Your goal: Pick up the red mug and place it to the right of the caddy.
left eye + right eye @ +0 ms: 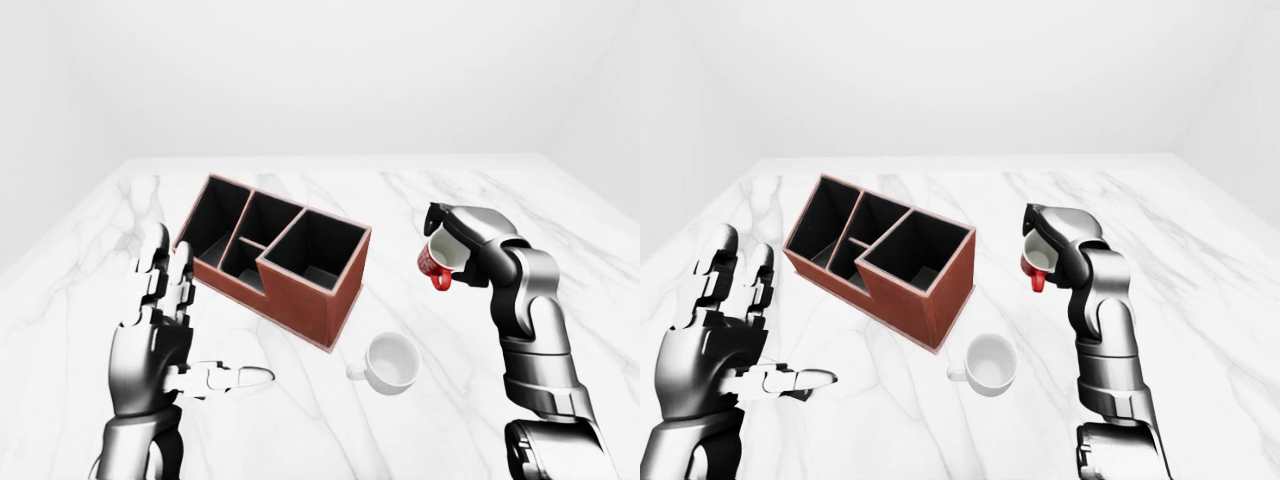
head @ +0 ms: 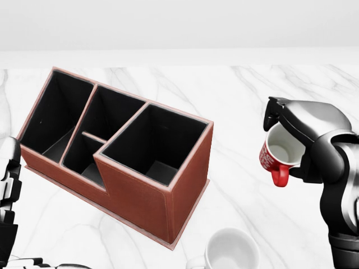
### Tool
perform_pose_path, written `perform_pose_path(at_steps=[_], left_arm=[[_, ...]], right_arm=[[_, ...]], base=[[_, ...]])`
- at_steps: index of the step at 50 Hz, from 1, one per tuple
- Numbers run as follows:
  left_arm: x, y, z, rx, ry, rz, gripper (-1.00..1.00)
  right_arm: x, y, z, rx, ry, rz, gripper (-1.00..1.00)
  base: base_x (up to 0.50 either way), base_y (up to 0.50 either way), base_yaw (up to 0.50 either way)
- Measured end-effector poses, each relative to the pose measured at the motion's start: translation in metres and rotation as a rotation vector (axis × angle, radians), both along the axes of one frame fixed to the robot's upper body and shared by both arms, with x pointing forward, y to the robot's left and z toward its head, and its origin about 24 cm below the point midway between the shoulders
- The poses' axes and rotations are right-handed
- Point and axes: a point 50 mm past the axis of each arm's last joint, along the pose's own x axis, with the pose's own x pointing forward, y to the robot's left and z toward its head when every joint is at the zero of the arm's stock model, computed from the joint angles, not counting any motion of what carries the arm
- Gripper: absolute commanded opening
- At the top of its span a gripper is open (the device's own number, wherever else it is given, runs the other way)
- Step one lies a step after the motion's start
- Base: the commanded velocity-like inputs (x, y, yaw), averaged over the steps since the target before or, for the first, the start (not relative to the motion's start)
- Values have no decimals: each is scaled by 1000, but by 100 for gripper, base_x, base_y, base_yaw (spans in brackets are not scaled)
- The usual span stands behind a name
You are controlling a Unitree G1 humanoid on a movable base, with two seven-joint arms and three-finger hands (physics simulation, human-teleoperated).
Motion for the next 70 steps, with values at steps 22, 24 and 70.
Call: perform_pose_path(at_steps=[22, 24, 70], left_arm=[[-3, 1, 3, 2, -13, 3, 100], [-3, 1, 3, 2, -13, 3, 100], [-2, 1, 2, 0, -8, -1, 100]], right_arm=[[24, 32, -39, 57, 190, 78, -100], [26, 34, -44, 63, 212, 82, -100], [56, 34, -83, 151, 324, 32, -100]], base=[[0, 0, 0], [0, 0, 0], [0, 0, 0]])
